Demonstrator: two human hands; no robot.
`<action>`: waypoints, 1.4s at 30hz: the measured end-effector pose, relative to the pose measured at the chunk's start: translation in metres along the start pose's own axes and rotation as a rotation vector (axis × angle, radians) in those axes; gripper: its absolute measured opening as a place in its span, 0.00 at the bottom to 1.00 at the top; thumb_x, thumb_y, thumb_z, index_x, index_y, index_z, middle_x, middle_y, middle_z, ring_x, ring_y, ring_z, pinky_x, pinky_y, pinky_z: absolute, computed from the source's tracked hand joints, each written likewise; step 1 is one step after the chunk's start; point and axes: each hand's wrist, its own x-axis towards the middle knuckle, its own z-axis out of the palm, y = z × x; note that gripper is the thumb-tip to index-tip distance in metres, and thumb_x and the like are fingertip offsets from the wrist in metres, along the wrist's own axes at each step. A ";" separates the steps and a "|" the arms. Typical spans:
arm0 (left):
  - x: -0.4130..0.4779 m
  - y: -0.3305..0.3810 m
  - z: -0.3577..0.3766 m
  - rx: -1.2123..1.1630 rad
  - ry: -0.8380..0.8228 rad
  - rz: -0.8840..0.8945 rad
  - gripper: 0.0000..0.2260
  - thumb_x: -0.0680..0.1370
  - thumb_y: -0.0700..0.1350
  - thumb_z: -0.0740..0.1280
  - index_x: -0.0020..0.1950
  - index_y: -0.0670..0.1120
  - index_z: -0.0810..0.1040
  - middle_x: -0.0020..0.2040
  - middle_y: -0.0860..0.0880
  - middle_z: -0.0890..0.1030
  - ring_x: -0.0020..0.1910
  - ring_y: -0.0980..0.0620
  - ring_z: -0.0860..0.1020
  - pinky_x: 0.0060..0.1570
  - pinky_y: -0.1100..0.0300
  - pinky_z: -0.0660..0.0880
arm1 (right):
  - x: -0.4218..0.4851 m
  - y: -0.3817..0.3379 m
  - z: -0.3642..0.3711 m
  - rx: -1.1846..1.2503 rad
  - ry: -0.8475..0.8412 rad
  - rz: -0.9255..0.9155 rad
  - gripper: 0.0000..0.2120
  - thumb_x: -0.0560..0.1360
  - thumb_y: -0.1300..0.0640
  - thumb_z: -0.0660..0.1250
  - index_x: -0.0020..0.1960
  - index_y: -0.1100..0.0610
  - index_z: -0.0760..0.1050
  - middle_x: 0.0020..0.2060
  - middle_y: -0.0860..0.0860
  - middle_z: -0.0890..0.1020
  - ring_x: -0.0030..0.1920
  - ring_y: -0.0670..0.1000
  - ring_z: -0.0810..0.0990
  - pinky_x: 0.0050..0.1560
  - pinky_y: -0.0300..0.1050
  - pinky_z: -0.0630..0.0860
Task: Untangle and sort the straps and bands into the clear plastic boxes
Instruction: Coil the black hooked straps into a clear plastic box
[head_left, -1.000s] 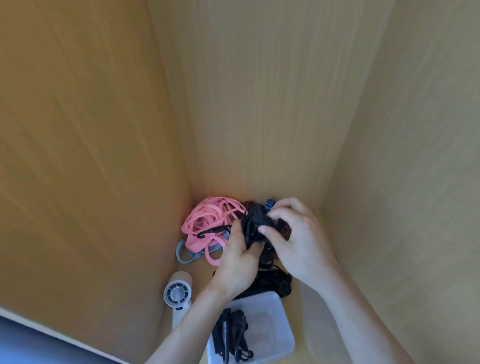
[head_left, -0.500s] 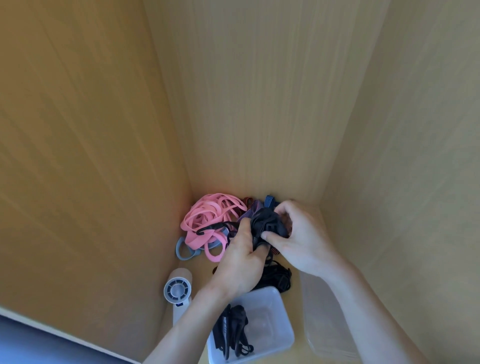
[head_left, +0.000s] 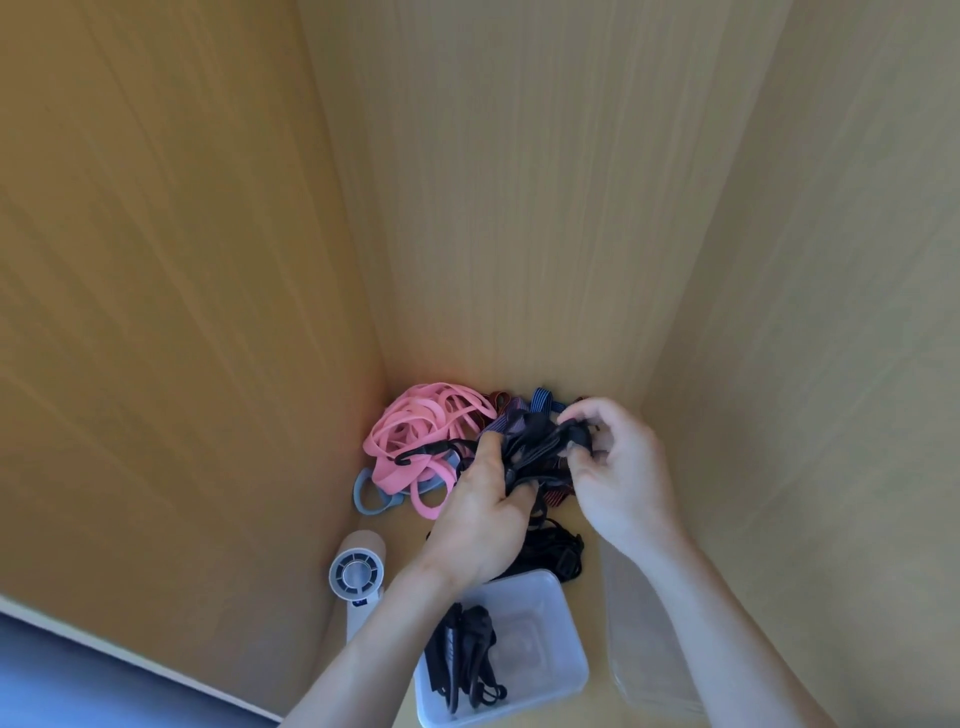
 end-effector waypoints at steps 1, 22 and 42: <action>0.000 0.000 -0.001 -0.012 0.007 0.003 0.16 0.81 0.40 0.61 0.66 0.57 0.68 0.53 0.56 0.83 0.50 0.58 0.81 0.52 0.57 0.78 | 0.001 0.001 -0.003 0.081 -0.073 0.035 0.16 0.75 0.70 0.67 0.51 0.49 0.79 0.43 0.48 0.85 0.42 0.50 0.84 0.42 0.39 0.79; 0.000 -0.001 -0.030 -0.019 -0.445 -0.028 0.20 0.80 0.36 0.65 0.69 0.53 0.69 0.61 0.59 0.81 0.61 0.64 0.78 0.61 0.65 0.74 | -0.006 -0.029 -0.026 -0.302 -0.715 -0.146 0.39 0.64 0.40 0.80 0.71 0.35 0.68 0.69 0.31 0.67 0.70 0.33 0.63 0.69 0.35 0.63; 0.006 -0.034 -0.037 -0.473 -0.889 -0.294 0.01 0.83 0.38 0.63 0.53 0.41 0.71 0.39 0.47 0.71 0.31 0.54 0.67 0.32 0.62 0.66 | 0.006 0.015 -0.014 0.102 -0.857 0.191 0.07 0.81 0.57 0.67 0.53 0.62 0.74 0.33 0.50 0.79 0.30 0.50 0.76 0.27 0.41 0.70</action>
